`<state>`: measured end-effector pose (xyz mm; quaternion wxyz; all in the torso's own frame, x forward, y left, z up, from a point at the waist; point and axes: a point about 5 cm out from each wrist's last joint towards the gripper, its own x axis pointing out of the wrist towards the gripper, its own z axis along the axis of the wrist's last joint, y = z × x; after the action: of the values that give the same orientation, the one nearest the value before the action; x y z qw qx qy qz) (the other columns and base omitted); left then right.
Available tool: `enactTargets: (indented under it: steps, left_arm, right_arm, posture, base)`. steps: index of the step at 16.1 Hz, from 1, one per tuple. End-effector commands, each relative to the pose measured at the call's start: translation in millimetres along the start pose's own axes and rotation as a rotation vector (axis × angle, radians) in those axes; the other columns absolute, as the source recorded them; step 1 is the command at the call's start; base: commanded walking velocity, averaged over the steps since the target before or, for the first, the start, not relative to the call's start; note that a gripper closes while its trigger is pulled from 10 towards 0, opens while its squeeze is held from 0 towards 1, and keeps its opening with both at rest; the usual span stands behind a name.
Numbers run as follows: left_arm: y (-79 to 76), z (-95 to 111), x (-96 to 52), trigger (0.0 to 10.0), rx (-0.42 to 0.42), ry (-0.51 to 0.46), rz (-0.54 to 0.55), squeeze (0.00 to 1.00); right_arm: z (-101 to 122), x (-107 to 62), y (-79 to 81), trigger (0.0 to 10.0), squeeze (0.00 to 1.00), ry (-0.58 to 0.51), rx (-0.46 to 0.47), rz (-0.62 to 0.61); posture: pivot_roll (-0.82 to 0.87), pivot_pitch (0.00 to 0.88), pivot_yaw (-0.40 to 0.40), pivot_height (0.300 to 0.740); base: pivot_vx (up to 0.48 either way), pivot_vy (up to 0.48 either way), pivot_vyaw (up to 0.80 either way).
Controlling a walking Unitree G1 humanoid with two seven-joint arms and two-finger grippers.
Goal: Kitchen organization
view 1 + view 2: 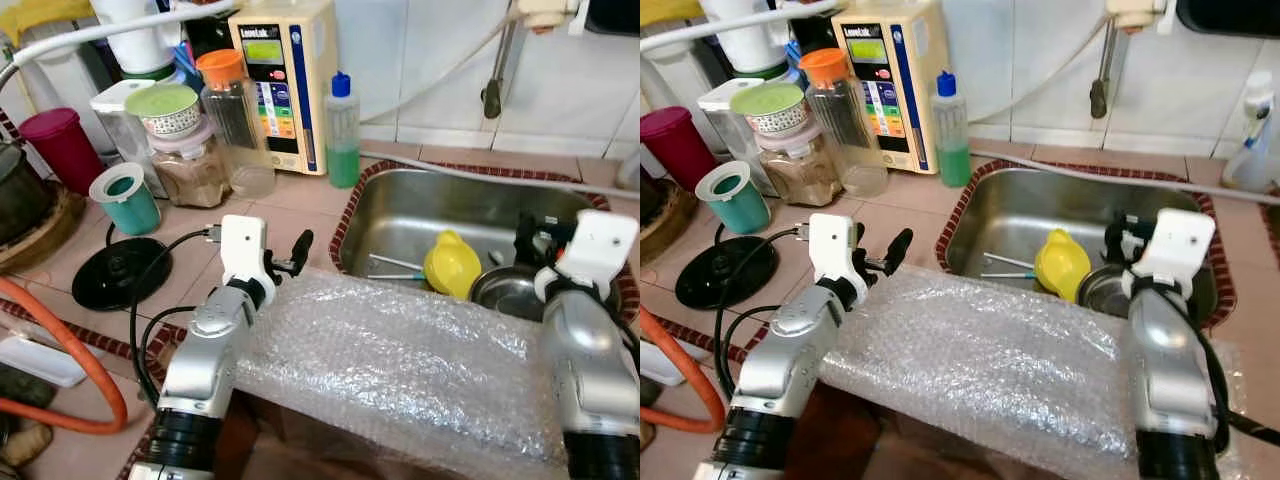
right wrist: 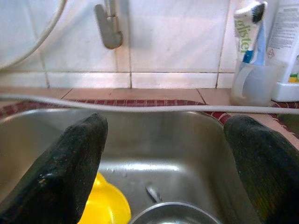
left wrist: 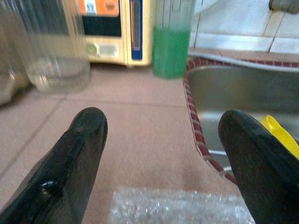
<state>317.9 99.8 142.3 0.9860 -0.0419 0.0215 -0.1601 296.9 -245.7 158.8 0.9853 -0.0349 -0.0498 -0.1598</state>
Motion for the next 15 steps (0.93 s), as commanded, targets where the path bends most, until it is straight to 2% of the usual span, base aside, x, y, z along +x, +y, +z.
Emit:
enactTargets:
  steps: [1, 2, 4, 5, 11, 15]
  left_arm:
    - [0.9, 12, 0.3, 10.0, 0.04, -0.055, -0.015, 0.0]
    - [4.4, 13, 0.2, 10.0, 0.023, -0.05, -0.004, 0.0]
    - [18.5, 8, -3.3, 10.0, -0.066, -0.003, 0.042, 0.0]
    - [21.3, 7, -5.4, 10.0, -0.055, -0.009, 0.057, 0.0]
    - [4.8, -3, -11.2, 10.0, -0.064, 0.006, 0.031, 0.0]
    - [4.8, -3, -11.2, 10.0, -0.064, 0.006, 0.031, 0.0]
  right_arm:
    - [3, -2.9, 6.7, 10.0, 0.0, 0.013, 0.026, 0.023]
    - [3, -3.6, 7.7, 10.0, 0.0, 0.019, 0.024, 0.028]
    - [3, -8.4, 15.1, 10.0, 0.0, 0.026, 0.024, 0.072]
    - [4, -9.6, 18.8, 10.0, 0.0, 0.029, 0.026, 0.084]
    - [5, -18.6, 28.1, 10.0, 0.0, 0.044, 0.036, 0.119]
    - [5, -18.6, 28.1, 10.0, 0.0, 0.044, 0.036, 0.119]
  posture:
    - [-0.02, 0.0, 0.063, 0.74]
    - [-0.02, 0.0, 0.065, 0.74]
    - [-0.03, 0.0, 0.067, 0.74]
    - [-0.04, 0.0, 0.081, 0.74]
    - [-0.05, 0.0, 0.111, 0.74]
    - [-0.05, 0.0, 0.111, 0.74]
  base:
    - [0.0, 0.0, 0.0]
    - [0.0, 0.0, 0.0]
    - [0.0, 0.0, -0.72]
    - [0.0, 0.0, -0.77]
    - [0.0, 0.0, -0.77]
    - [0.0, 0.0, -0.77]
